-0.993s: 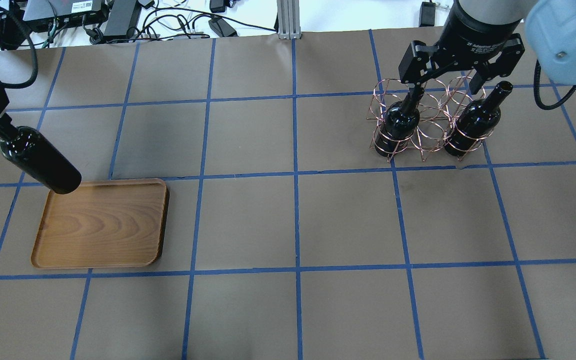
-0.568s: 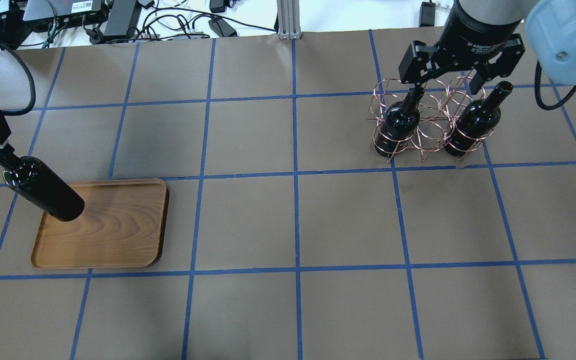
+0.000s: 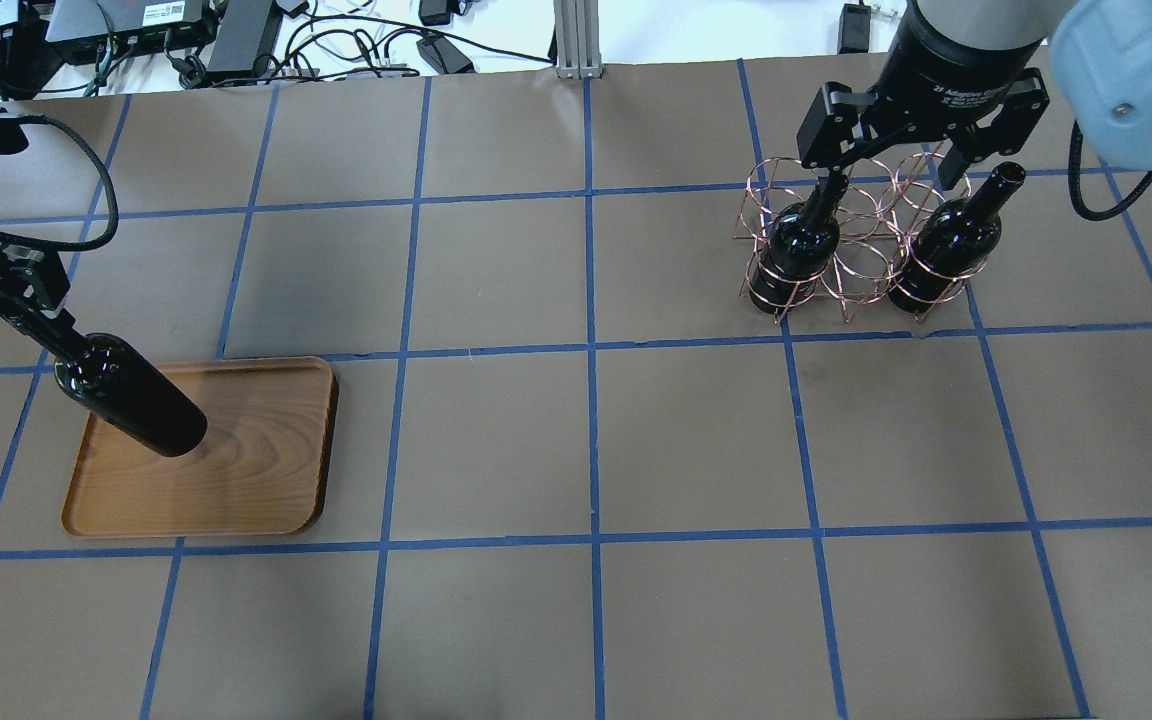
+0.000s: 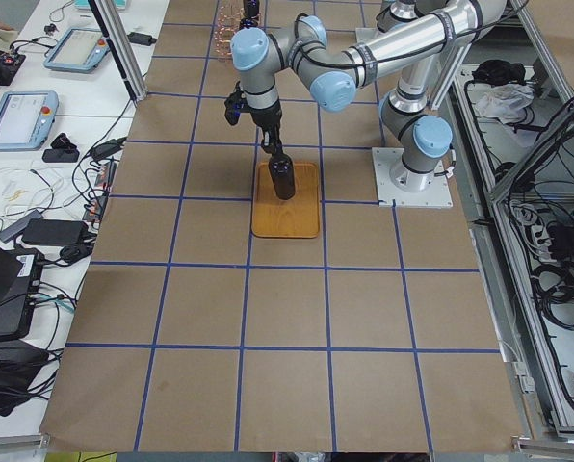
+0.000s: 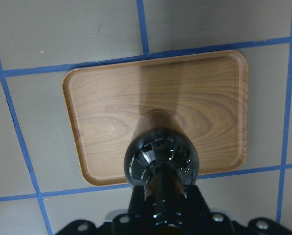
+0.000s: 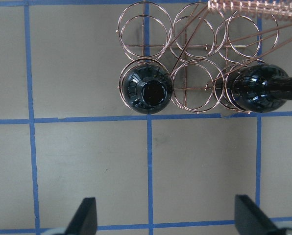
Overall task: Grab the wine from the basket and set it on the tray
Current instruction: 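Lower the bottle and lay it down on the wooden tray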
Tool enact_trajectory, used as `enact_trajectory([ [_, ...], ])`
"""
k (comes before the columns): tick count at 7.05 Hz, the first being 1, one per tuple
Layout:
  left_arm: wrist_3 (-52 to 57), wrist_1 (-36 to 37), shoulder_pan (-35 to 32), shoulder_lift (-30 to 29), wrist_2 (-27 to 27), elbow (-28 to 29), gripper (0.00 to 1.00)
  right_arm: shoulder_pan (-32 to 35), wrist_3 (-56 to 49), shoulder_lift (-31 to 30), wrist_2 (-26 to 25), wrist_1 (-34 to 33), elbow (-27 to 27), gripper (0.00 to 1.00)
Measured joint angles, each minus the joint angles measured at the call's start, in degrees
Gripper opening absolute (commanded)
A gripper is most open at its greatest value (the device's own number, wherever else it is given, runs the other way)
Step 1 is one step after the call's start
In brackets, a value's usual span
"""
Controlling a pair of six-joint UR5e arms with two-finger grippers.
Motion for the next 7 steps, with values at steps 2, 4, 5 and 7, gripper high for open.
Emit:
enact_trajectory([
  [2, -2.0, 1.7, -0.4, -0.4, 0.0, -1.2, 0.0, 0.0, 0.0, 0.0, 0.0, 0.0, 0.0, 1.0],
  [4, -3.0, 2.2, -1.0, -0.8, 0.1, -1.4, 0.0, 0.0, 0.0, 0.0, 0.0, 0.0, 0.0, 1.0],
  [5, -3.1, 2.3, -1.2, -1.0, 0.1, -1.4, 0.0, 0.0, 0.0, 0.0, 0.0, 0.0, 0.0, 1.0],
  [7, -3.0, 2.4, -1.2, -1.5, 0.2, -1.5, 0.0, 0.0, 0.0, 0.0, 0.0, 0.0, 0.0, 1.0],
])
